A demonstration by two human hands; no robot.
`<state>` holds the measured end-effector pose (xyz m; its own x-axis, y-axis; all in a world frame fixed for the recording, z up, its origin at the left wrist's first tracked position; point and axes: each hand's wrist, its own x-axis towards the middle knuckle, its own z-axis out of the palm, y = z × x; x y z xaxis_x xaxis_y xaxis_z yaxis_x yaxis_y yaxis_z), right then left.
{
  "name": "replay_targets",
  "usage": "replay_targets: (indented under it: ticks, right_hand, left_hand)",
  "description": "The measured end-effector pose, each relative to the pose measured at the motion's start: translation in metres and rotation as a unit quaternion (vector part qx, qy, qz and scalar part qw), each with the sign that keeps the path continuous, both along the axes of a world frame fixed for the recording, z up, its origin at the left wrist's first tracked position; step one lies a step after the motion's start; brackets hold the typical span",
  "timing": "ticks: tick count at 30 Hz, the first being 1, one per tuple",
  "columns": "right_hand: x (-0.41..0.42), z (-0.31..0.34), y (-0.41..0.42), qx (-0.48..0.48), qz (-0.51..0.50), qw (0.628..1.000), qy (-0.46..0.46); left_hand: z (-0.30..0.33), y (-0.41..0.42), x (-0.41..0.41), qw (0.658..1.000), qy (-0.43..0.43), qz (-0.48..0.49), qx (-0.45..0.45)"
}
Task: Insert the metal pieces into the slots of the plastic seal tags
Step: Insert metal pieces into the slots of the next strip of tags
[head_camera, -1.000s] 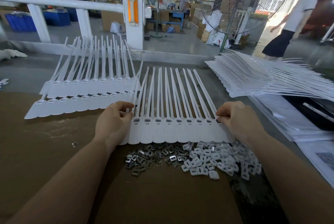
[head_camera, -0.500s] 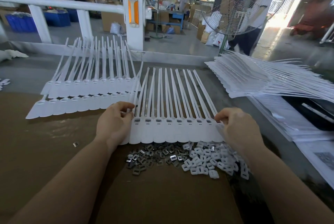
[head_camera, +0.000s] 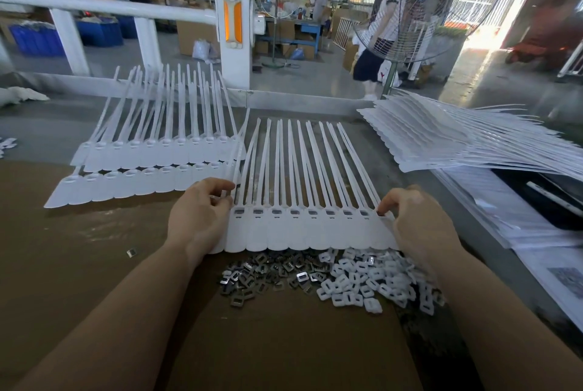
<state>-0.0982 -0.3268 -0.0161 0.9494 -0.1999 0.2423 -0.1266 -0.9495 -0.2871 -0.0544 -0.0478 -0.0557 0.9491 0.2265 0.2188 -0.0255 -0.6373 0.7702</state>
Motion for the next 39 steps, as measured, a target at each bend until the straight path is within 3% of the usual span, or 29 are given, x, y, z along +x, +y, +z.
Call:
replay_targets:
  ticks: [6, 18, 39]
  right_hand:
    - [0.0, 0.007, 0.003, -0.013, -0.003, 1.0, 0.023]
    - [-0.011, 0.0, 0.018, 0.014, 0.007, 0.998, -0.064]
    - [-0.004, 0.007, 0.006, -0.017, -0.017, 0.999, 0.033]
  left_hand:
    - [0.0, 0.0, 0.0, 1.0, -0.001, -0.001, 0.001]
    - [0.0, 0.001, -0.002, 1.0, -0.011, -0.004, -0.022]
    - [0.003, -0.002, -0.003, 1.0, -0.002, 0.0, -0.013]
